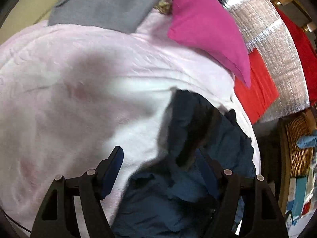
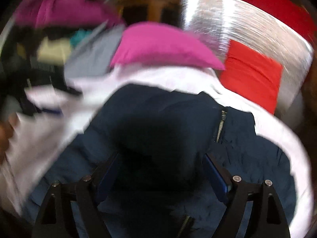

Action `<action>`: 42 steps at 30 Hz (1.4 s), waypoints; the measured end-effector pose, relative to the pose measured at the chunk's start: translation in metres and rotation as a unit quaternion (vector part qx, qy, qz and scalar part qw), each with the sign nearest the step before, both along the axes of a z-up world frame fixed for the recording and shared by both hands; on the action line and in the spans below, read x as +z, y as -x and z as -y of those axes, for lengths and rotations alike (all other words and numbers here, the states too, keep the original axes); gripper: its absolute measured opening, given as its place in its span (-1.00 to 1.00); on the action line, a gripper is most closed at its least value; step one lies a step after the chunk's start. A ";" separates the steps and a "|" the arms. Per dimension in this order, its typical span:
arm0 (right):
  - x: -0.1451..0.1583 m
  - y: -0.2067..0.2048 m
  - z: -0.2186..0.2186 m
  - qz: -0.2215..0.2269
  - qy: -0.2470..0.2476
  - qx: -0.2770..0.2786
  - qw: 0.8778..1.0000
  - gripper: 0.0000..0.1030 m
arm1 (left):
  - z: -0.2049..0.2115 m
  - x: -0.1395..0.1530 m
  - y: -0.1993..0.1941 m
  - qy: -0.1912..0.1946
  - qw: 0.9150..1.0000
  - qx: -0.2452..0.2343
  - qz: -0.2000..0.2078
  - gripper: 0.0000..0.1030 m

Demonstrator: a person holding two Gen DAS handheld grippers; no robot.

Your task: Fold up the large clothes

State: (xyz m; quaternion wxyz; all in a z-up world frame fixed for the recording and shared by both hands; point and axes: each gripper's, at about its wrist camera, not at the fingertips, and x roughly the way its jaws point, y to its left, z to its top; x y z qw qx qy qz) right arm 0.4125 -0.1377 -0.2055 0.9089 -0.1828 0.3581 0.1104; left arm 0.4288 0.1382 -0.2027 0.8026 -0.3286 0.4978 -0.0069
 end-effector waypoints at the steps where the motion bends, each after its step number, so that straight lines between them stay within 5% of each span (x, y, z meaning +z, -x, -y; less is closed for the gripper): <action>1: 0.000 0.000 0.000 0.000 0.000 0.000 1.000 0.67 | -0.002 0.001 -0.001 -0.003 1.000 0.002 0.000 0.46; 2: -0.004 -0.010 -0.010 0.011 0.044 -0.012 0.999 0.67 | -0.003 0.002 -0.002 -0.003 1.000 0.001 -0.001 0.46; 6: -0.007 -0.029 -0.014 0.009 0.079 -0.022 0.997 0.44 | -0.006 -0.001 -0.005 0.014 1.000 -0.004 -0.005 0.46; 7: -0.005 -0.033 -0.012 0.016 0.080 -0.031 0.996 -0.16 | -0.006 -0.001 -0.005 0.015 1.000 -0.005 -0.007 0.46; 8: -0.004 -0.039 -0.005 0.011 0.073 -0.051 0.996 -0.43 | -0.006 -0.001 -0.006 0.014 1.000 -0.006 -0.006 0.46; 9: -0.001 -0.044 0.004 0.003 0.060 -0.077 0.995 -0.49 | -0.005 -0.001 -0.007 0.011 1.000 -0.007 -0.005 0.46; 10: 0.010 -0.047 0.036 -0.003 -0.024 -0.119 0.993 -0.54 | -0.003 0.000 -0.007 0.008 1.000 -0.008 -0.005 0.46; 12: 0.017 -0.045 0.071 -0.010 -0.096 -0.161 0.982 -0.59 | 0.001 -0.002 -0.007 0.004 1.000 -0.015 -0.005 0.46; 14: 0.019 -0.036 0.118 -0.022 -0.193 -0.206 0.959 -0.59 | 0.007 -0.003 -0.008 0.000 1.000 -0.025 -0.006 0.46; 15: 0.019 -0.036 0.118 -0.022 -0.193 -0.206 0.959 -0.59 | 0.011 -0.003 -0.008 -0.005 1.000 -0.029 -0.006 0.46; 16: 0.016 -0.031 0.145 -0.034 -0.254 -0.225 0.940 -0.59 | 0.016 -0.003 -0.009 -0.011 0.999 -0.036 -0.006 0.46; 17: -0.001 -0.015 0.189 -0.056 -0.352 -0.252 0.900 -0.59 | 0.021 -0.003 -0.010 -0.017 0.999 -0.044 -0.006 0.46; 19: -0.027 0.001 0.221 -0.087 -0.459 -0.255 0.846 -0.51 | 0.033 -0.004 -0.012 -0.030 0.998 -0.058 -0.008 0.46; 20: -0.027 0.001 0.221 -0.087 -0.459 -0.255 0.846 -0.36 | 0.039 -0.006 -0.013 -0.037 0.997 -0.064 -0.010 0.46; 21: -0.054 0.016 0.236 -0.118 -0.519 -0.271 0.802 -0.22 | 0.045 -0.008 -0.015 -0.046 0.996 -0.071 -0.015 0.46; 23: -0.063 0.031 0.243 -0.115 -0.556 -0.264 0.780 -0.11 | 0.057 -0.014 -0.017 -0.059 0.994 -0.085 -0.025 0.46; 29: -0.039 0.054 0.246 -0.098 -0.530 -0.272 0.797 0.28 | 0.077 -0.025 -0.021 -0.085 0.990 -0.107 -0.042 0.46; 33: -0.046 0.085 0.260 -0.108 -0.533 -0.307 0.781 0.31 | 0.081 -0.030 -0.024 -0.088 0.989 -0.107 -0.048 0.46; 37: -0.015 0.097 0.249 -0.047 -0.475 -0.296 0.827 0.31 | 0.086 -0.033 -0.025 -0.098 0.988 -0.110 -0.052 0.46; 42: 0.001 0.103 0.259 -0.019 -0.456 -0.313 0.833 0.57 | 0.083 -0.032 -0.024 -0.094 0.988 -0.109 -0.051 0.46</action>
